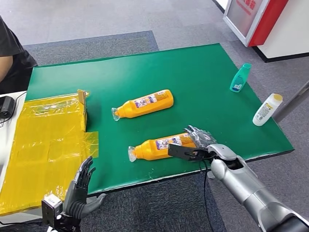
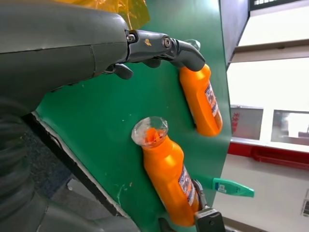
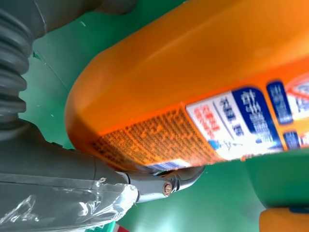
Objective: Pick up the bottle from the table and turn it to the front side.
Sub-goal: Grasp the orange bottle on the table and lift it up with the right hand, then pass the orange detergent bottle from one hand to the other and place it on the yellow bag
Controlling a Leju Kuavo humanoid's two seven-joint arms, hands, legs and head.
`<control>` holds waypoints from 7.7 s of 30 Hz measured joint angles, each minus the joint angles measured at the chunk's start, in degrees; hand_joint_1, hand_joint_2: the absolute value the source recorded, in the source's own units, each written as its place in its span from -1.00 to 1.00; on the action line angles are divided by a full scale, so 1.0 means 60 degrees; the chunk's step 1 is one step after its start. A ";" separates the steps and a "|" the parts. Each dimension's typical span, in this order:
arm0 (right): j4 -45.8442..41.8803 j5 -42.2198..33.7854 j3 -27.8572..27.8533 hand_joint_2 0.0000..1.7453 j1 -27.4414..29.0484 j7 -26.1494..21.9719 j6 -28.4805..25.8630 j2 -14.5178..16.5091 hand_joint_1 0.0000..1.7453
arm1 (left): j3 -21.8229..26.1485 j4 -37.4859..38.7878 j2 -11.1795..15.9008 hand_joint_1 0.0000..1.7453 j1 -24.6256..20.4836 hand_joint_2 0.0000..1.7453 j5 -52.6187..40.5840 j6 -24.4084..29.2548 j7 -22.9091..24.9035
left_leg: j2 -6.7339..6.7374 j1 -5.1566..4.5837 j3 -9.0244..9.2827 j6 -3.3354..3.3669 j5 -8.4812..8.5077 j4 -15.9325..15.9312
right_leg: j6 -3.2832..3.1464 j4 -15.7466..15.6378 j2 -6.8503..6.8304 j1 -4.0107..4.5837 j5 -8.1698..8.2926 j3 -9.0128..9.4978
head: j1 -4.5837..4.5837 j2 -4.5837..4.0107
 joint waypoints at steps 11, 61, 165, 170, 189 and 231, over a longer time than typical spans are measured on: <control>0.0278 0.0199 0.0309 1.00 -0.0224 -0.0083 -0.0182 0.0046 1.00 | -0.0042 0.0068 0.0006 -1.00 -0.0002 1.00 0.0000 0.0047 -0.0019 | 0.0000 0.0000 0.0002 0.0000 0.0000 0.0000 | 0.0000 0.0000 0.0000 0.0000 0.0000 0.0003 | 0.0001 0.0000; -0.3522 -0.1589 -0.0155 1.00 0.3764 -0.2557 -0.2677 0.2205 1.00 | 0.0385 -0.0158 -0.0357 -1.00 -0.0209 1.00 0.2538 -0.3453 0.0524 | -0.0002 0.0002 -0.0002 -0.0007 -0.0006 0.0000 | -0.0003 0.0001 -0.0004 0.0005 -0.0014 -0.0004 | 0.0000 0.0000; -0.3694 -0.2773 0.0816 1.00 0.5715 -0.2595 -0.3891 0.1690 -1.00 | 0.0944 -0.1630 0.2509 1.00 -0.1834 1.00 -1.1226 0.5022 0.5742 | 0.0000 0.0004 -0.0002 -0.0014 -0.0002 0.0000 | -0.0013 0.0001 -0.0003 0.0006 -0.0011 -0.0015 | -0.0001 0.0000; -0.3499 -0.2922 0.0974 1.00 0.5539 -0.2688 -0.3738 0.1689 -1.00 | 0.0577 -0.0495 0.2371 1.00 -0.2521 1.00 -1.1556 0.5023 0.6062 | 0.0000 0.0003 -0.0002 -0.0016 0.0000 0.0000 | -0.0014 0.0001 -0.0003 0.0005 -0.0007 -0.0016 | -0.0001 0.0000; -0.2842 -0.3052 0.1190 1.00 0.5276 -0.2758 -0.3576 0.1686 -1.00 | -0.0628 0.0941 0.1362 0.05 -0.3468 1.00 -1.2209 0.4395 0.6948 | 0.0000 0.0002 -0.0004 -0.0014 -0.0003 0.0000 | -0.0013 0.0001 -0.0002 0.0004 -0.0008 -0.0017 | -0.0001 0.0000; -0.3056 -0.3192 0.1157 1.00 0.5866 -0.2436 -0.4039 0.1609 -1.00 | -0.0028 -0.1248 0.0977 -1.00 -0.1847 1.00 -0.8554 0.5689 0.5163 | 0.0002 0.0002 -0.0004 -0.0012 -0.0022 0.0000 | -0.0012 0.0001 -0.0002 0.0004 -0.0025 -0.0015 | 0.0000 0.0000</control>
